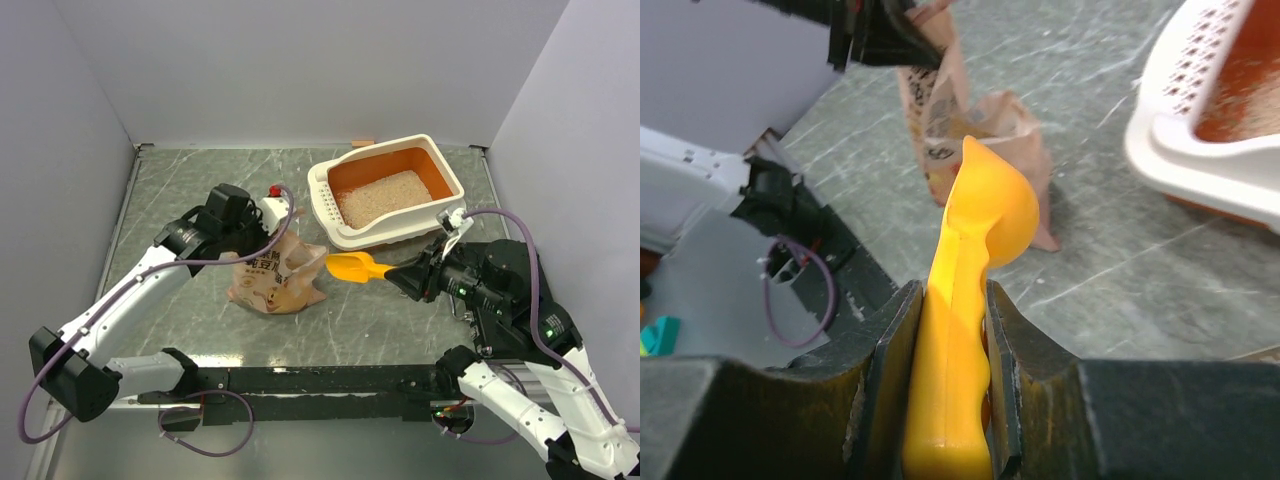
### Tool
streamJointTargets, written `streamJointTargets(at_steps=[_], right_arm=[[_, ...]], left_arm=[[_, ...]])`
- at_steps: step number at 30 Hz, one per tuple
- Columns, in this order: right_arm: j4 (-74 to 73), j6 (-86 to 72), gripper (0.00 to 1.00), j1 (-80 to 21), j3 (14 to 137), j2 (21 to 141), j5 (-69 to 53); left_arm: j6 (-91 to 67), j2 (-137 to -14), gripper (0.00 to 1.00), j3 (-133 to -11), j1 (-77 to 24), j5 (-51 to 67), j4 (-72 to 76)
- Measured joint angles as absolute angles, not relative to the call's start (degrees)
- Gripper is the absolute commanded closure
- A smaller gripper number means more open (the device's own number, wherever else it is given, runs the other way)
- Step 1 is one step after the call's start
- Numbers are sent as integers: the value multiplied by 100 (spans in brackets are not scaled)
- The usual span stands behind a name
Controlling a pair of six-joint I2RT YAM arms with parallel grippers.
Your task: Fill the litter box with clean litter
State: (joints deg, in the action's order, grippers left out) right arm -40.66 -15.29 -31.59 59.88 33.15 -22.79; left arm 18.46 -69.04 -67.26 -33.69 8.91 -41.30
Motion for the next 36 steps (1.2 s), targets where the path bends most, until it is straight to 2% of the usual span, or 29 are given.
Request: streamJointTargets(at_steps=[8,14,25,36], right_arm=[[-4202,-1422,100,-3159,6617,3750,-2078],[-4174,-1461,100,-3159,6921,4248,-2383],[-4091,-1811,100,-3183,6919,5017,-2945],[-4010,-1946,100,-3610,6997,5944,-2593]], left_arm=[[1374,-5986,99,-5911,-3710,526,-3623],[976,-5068,99,-5212,-4521,-67,-3365],[399,-4431,99,-4886,-4884,-1041,-3212],[-21,-3870,99,-4777,-5124,-943,-3500]])
